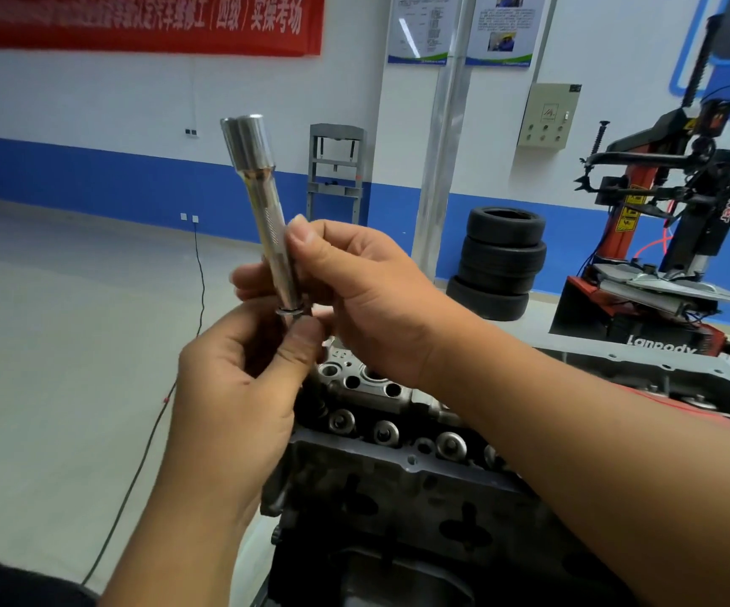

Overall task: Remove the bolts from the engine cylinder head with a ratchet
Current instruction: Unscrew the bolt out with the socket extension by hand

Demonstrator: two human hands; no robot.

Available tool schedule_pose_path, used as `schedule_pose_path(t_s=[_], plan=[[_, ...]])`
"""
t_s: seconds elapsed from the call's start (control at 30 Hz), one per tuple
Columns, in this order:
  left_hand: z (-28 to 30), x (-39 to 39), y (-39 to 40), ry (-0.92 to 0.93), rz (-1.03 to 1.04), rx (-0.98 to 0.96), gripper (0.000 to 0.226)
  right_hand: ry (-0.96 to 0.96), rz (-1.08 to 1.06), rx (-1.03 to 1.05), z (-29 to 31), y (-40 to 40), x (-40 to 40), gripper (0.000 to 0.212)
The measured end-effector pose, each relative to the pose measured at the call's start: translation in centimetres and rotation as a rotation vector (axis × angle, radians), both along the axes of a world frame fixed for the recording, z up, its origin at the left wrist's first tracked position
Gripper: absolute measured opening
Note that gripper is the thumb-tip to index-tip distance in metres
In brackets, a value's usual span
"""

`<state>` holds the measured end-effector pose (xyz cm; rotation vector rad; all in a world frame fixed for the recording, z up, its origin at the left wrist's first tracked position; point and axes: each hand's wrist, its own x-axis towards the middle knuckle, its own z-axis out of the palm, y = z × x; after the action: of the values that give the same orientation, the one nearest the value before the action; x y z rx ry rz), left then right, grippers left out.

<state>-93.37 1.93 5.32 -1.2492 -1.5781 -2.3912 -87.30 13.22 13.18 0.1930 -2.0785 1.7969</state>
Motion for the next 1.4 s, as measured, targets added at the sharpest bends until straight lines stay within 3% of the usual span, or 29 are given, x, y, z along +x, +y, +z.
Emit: schedule_pose_path(t_s=[0.07,0.17,0.23,0.4,0.5,0.57,0.67,0.8,0.93,1.07,1.17,1.3,1.4], plan=[[-0.09,-0.09,-0.06,0.033,-0.095,-0.037,0.025,-0.015,-0.042,-0.003,0.24,-0.06,0.09,0.033],[0.18,0.18,0.05,0.042,-0.038,-0.035,0.02,-0.018,-0.041,-0.046,0.39,-0.11,0.04,0.046],[0.34,0.42,0.17,-0.024,0.022,0.016,0.01,0.007,-0.022,-0.055,0.32,-0.05,0.03,0.038],[0.24,0.34,0.15,-0.128,0.138,0.076,0.026,0.067,-0.005,0.005,-0.08,-0.09,0.14,0.006],[0.12,0.22,0.21,-0.104,0.107,0.004,0.026,0.053,-0.01,0.034,0.15,-0.22,0.27,0.011],[-0.01,0.13,0.27,-0.078,-0.012,-0.026,0.018,0.023,0.003,0.037,0.24,-0.38,0.37,0.017],[0.06,0.09,-0.08,-0.092,-0.131,0.0,0.023,-0.002,0.029,0.03,0.3,-0.5,0.42,0.023],[0.2,0.3,-0.08,-0.204,-0.028,0.069,0.018,0.001,0.056,0.018,0.11,-0.33,0.24,0.021],[0.28,0.52,0.32,-0.169,0.087,0.09,0.018,0.037,0.038,-0.056,-0.23,-0.4,0.06,0.008],[0.18,0.27,0.23,-0.1,0.017,0.041,0.011,0.048,0.007,-0.039,0.0,-0.33,0.32,0.012],[0.09,0.23,-0.05,-0.064,-0.099,0.002,0.027,0.023,0.046,0.001,0.24,-0.41,0.6,0.012],[0.37,0.53,-0.01,-0.149,0.05,0.062,0.018,-0.011,0.095,-0.021,0.1,-0.72,0.4,0.023],[0.31,0.48,0.2,-0.219,0.082,0.119,0.021,-0.009,0.058,-0.019,-0.12,-0.7,0.19,0.013]])
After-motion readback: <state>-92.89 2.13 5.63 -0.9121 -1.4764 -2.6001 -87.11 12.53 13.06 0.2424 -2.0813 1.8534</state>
